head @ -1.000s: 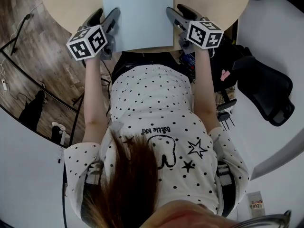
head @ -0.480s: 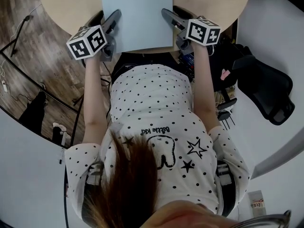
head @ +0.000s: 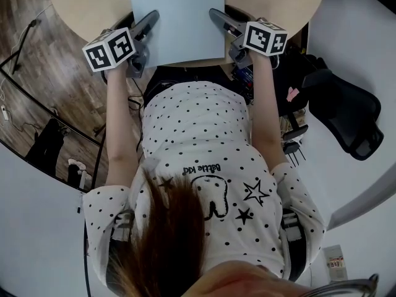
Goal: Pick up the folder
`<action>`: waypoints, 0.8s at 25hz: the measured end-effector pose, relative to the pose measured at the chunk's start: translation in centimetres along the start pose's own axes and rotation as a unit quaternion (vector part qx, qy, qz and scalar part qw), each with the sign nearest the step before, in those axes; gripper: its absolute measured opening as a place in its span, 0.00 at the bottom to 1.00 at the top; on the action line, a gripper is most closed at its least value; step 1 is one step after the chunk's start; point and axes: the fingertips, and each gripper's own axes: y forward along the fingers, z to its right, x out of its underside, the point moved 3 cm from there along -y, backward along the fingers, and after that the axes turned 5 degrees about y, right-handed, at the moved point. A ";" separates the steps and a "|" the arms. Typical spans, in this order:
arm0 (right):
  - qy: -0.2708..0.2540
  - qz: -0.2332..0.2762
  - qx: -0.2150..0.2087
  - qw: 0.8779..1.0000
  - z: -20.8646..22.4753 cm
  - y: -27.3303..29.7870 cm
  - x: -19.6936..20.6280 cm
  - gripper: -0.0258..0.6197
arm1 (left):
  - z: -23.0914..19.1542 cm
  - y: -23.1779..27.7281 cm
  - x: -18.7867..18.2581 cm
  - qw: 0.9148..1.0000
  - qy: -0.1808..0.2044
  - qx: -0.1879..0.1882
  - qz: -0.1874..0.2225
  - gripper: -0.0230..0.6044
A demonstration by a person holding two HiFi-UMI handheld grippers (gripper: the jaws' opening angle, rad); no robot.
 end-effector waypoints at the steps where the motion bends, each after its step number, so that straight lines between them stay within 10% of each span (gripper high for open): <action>1: -0.004 -0.001 0.002 1.000 0.0 0.0 0.0 0.44 | 0.2 0.1 0.1 1.000 0.005 -0.002 0.000 0.54; 20: -0.033 -0.018 0.009 0.999 0.0 0.2 0.0 0.44 | 0.3 0.3 0.1 0.999 0.019 -0.017 0.020 0.54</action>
